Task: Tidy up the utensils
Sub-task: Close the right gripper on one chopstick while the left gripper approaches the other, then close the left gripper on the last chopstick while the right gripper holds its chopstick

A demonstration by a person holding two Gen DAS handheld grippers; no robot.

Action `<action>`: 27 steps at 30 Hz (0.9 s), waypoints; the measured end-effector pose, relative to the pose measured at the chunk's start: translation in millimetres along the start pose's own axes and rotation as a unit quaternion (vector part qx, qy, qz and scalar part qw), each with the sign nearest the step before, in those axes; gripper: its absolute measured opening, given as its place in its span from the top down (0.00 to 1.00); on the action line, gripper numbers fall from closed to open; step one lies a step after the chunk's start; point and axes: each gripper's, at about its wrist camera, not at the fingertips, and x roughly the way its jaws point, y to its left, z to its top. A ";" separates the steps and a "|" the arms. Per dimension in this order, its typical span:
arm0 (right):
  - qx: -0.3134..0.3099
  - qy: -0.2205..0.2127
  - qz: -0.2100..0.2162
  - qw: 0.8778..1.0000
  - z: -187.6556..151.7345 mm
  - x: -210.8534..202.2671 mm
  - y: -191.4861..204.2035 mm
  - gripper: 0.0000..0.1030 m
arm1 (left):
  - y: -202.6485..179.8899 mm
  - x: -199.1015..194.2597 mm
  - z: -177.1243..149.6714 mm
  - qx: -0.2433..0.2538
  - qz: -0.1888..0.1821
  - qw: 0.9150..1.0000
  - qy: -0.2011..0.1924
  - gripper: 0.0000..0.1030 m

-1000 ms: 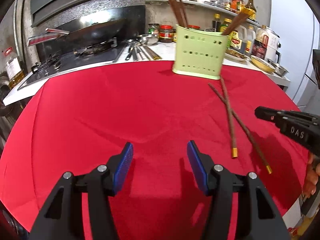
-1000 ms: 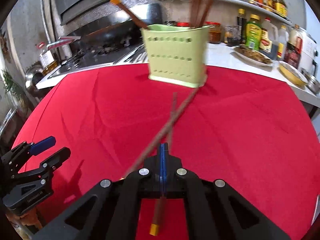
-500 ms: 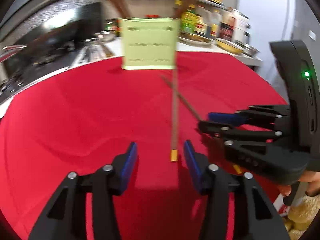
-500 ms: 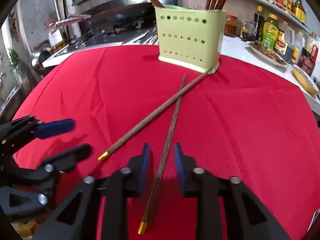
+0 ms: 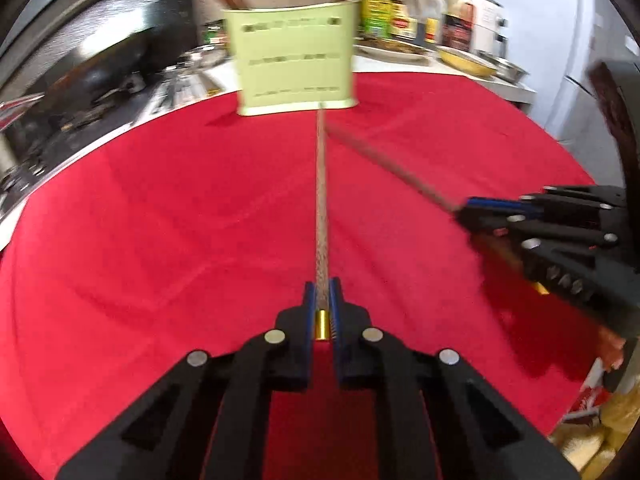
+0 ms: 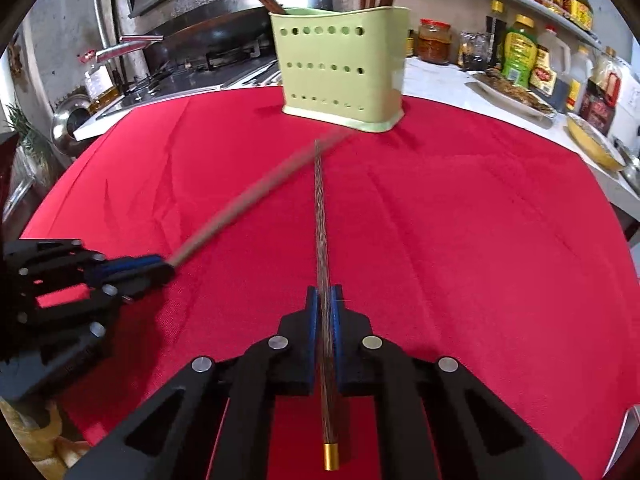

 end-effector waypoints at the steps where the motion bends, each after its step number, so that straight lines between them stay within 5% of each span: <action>1: 0.006 -0.003 -0.010 1.000 -2.6 -2.1 -2.8 0.93 | 4.4 -2.7 -4.1 -0.012 0.010 1.000 0.000 0.93; 11: 0.033 -0.019 -0.012 0.999 -11.8 -10.3 -11.1 0.91 | 23.0 -31.4 -29.5 -0.028 -0.012 1.000 -0.002 0.93; 17: 0.012 -0.059 0.005 0.998 -26.7 -42.7 -7.8 0.56 | 25.9 -56.8 -43.0 -0.008 -0.022 0.999 -0.046 0.62; 27: 0.017 -0.055 0.003 0.998 -61.7 -45.6 -7.5 0.57 | 19.1 -38.4 -51.3 -0.027 -0.010 0.999 -0.023 0.63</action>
